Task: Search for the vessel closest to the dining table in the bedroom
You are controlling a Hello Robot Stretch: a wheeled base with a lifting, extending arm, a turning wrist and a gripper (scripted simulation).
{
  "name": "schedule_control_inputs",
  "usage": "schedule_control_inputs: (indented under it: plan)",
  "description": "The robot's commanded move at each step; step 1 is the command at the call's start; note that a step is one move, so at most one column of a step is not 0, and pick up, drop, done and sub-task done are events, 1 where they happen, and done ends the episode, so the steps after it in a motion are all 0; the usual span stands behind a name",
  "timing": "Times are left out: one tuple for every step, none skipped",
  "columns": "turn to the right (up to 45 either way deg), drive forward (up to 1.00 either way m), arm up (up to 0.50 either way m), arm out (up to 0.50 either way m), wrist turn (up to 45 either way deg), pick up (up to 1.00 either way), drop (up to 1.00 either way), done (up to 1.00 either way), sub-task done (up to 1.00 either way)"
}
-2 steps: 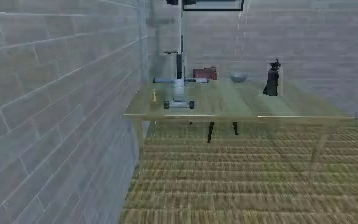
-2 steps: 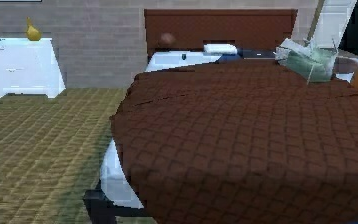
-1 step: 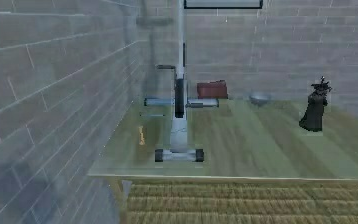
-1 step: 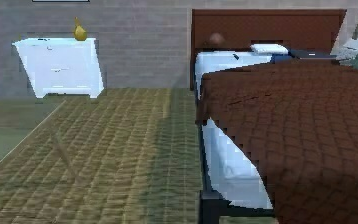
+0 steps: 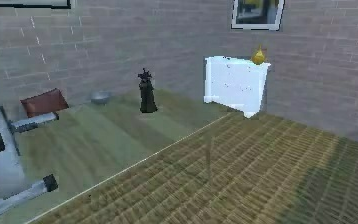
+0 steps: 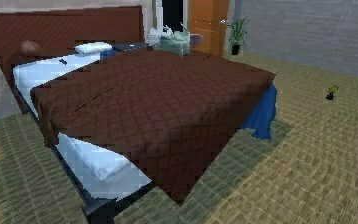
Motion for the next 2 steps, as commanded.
schedule_control_inputs:
  plan:
    - [27.0, 0.0, 0.0, 0.0, 0.0, 0.0, 0.0, 0.0, 0.0]
    - [0.0, 1.0, 0.0, 0.0, 0.0, 0.0, 0.0, 0.0, 0.0]
